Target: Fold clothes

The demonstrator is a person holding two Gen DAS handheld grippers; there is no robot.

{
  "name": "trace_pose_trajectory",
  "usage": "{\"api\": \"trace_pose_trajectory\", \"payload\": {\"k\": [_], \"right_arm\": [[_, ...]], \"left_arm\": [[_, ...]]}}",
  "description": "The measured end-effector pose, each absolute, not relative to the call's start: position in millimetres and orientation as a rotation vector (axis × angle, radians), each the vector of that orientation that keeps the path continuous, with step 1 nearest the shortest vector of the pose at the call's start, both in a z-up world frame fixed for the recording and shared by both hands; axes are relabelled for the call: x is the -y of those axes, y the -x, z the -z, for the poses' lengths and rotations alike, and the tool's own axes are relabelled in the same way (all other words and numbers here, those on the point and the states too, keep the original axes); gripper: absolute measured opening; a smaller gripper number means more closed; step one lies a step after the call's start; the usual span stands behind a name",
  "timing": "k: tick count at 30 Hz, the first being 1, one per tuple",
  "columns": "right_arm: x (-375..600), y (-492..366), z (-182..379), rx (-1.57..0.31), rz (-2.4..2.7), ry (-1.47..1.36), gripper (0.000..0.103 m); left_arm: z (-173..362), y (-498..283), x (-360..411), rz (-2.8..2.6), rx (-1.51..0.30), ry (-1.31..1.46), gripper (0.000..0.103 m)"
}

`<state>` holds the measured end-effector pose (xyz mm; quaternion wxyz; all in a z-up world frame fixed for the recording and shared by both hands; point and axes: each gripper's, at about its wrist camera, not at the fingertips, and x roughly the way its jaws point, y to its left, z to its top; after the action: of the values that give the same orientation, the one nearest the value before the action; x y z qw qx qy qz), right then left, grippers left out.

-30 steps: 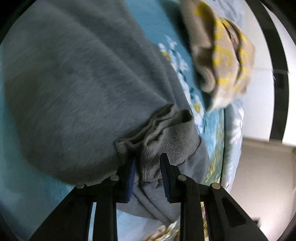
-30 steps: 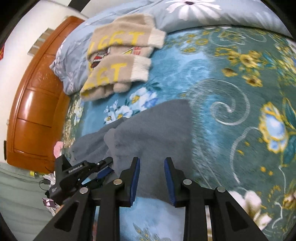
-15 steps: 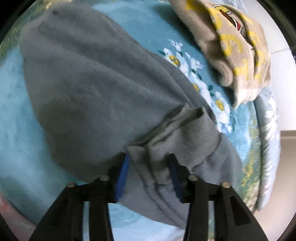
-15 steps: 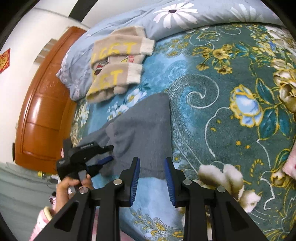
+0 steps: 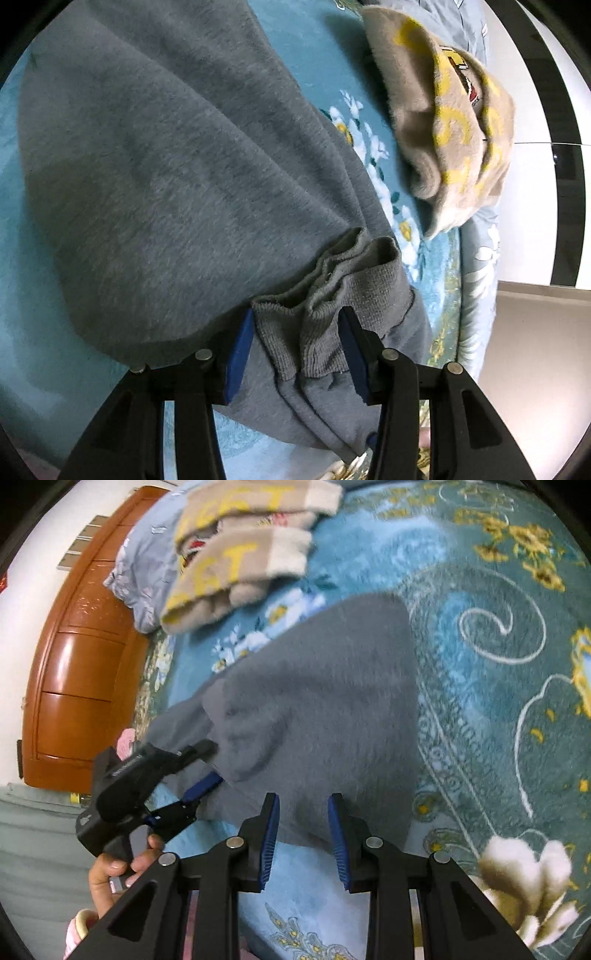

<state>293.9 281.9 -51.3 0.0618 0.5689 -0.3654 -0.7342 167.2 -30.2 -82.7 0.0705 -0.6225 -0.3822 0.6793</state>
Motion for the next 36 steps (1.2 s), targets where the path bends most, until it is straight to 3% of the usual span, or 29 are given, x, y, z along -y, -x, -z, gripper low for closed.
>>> {"api": "trace_pose_trajectory", "payload": {"k": [4,7,8,15,18,23,28,32,36], "right_arm": [[-282.4,-291.3,53.8,1.136,2.221,-1.735,0.031],[-281.5,-285.2,49.9,1.133,2.235,-1.737,0.031],[-279.8,-283.5,47.9,1.128,2.237,-1.738,0.031],[-272.6,-269.9,25.1,1.037,2.325,-1.631,0.031],[-269.9,-264.4,17.3,1.014,2.377,-1.568,0.031],[-257.6,-252.2,56.0,0.854,2.366,-1.785,0.029],[-259.8,-251.5,76.3,0.865,2.352,-1.861,0.029],[-254.8,-255.2,55.2,0.830,2.381,-1.816,0.030],[-252.6,-267.1,36.2,0.861,2.403,-1.738,0.030]], "left_arm": [[80.6,-168.5,25.8,-2.030,1.113,1.829,0.044],[76.6,-169.6,15.7,-2.058,1.011,1.804,0.017],[73.9,-170.9,13.6,-2.078,0.979,1.793,0.016],[27.2,-178.4,38.7,-2.271,0.954,1.563,0.015],[50.7,-176.7,43.2,-2.255,0.969,1.714,0.015],[84.6,-179.0,57.9,-2.182,1.148,1.848,0.016],[75.9,-174.9,43.6,-2.224,0.966,1.870,0.016],[55.2,-176.5,58.8,-2.125,1.152,1.752,0.016],[14.3,-174.5,116.8,-2.089,1.432,1.440,0.018]]}}
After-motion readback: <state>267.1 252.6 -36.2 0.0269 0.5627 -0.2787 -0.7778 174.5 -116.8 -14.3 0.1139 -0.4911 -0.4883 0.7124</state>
